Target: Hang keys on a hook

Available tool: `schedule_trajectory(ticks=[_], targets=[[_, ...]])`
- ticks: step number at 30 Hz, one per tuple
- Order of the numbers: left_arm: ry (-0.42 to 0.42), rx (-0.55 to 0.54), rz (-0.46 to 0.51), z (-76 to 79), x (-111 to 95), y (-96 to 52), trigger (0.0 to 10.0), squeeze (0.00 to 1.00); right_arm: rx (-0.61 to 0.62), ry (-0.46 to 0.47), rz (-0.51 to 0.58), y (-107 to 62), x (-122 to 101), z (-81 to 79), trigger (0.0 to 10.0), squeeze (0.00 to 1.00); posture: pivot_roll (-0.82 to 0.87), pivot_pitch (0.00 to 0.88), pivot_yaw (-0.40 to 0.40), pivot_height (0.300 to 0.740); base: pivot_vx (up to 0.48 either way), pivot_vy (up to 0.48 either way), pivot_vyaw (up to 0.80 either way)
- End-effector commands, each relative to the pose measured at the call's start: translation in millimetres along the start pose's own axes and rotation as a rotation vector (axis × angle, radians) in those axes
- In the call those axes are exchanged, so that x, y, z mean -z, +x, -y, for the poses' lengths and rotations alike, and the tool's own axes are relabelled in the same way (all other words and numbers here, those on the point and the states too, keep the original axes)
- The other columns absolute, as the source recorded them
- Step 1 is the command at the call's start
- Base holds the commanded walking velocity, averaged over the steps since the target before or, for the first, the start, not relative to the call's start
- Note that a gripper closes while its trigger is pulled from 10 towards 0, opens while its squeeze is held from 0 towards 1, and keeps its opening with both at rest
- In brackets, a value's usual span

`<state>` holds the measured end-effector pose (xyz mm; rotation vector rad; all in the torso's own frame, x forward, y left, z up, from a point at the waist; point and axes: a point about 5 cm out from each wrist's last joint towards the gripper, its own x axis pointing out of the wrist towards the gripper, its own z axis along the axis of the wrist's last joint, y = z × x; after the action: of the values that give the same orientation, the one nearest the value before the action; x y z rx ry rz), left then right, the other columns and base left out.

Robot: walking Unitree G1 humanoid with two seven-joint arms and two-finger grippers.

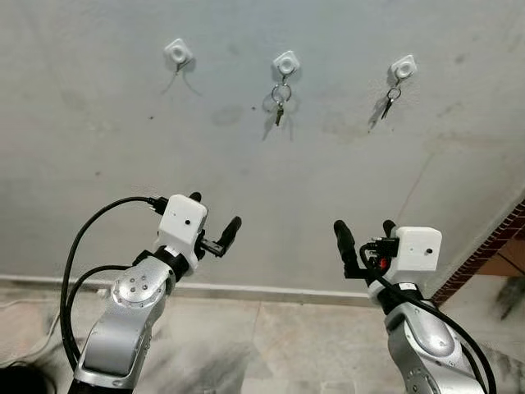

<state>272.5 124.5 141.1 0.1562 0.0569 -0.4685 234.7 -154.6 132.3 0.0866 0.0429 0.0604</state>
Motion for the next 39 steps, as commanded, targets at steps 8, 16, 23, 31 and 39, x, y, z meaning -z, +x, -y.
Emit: schedule_trajectory(ticks=[8,16,23,31,39], targets=[[-0.034,0.021,0.025,-5.7,-5.6,-0.1,10.0,0.0,-0.004,0.003,0.02,1.3,-4.7,-1.2,10.0,0.0,0.12,0.0,-0.025,0.74,-0.034,0.0,0.0],[-0.042,0.042,0.036,-5.8,-7.4,-0.4,10.0,0.0,-0.008,0.003,0.021,2.4,-4.6,-2.5,10.0,0.0,0.12,0.0,-0.025,0.74,0.0,0.0,0.0],[-0.054,0.057,0.035,-4.2,-7.3,-0.4,10.0,0.0,-0.012,0.001,0.021,2.7,-4.6,-2.7,10.0,0.0,0.12,0.0,-0.026,0.74,0.0,-0.291,0.0],[-0.058,0.064,0.031,-3.2,-6.2,-0.7,10.0,0.0,-0.019,-0.001,0.021,3.5,-4.4,-3.7,10.0,0.0,0.12,0.0,-0.027,0.74,0.0,-0.42,0.0],[-0.061,0.069,0.028,-2.5,-5.6,-0.6,10.0,0.0,-0.022,-0.002,0.022,4.2,-4.7,-3.8,10.0,0.0,0.12,0.0,-0.03,0.74,0.0,-0.426,0.0]])
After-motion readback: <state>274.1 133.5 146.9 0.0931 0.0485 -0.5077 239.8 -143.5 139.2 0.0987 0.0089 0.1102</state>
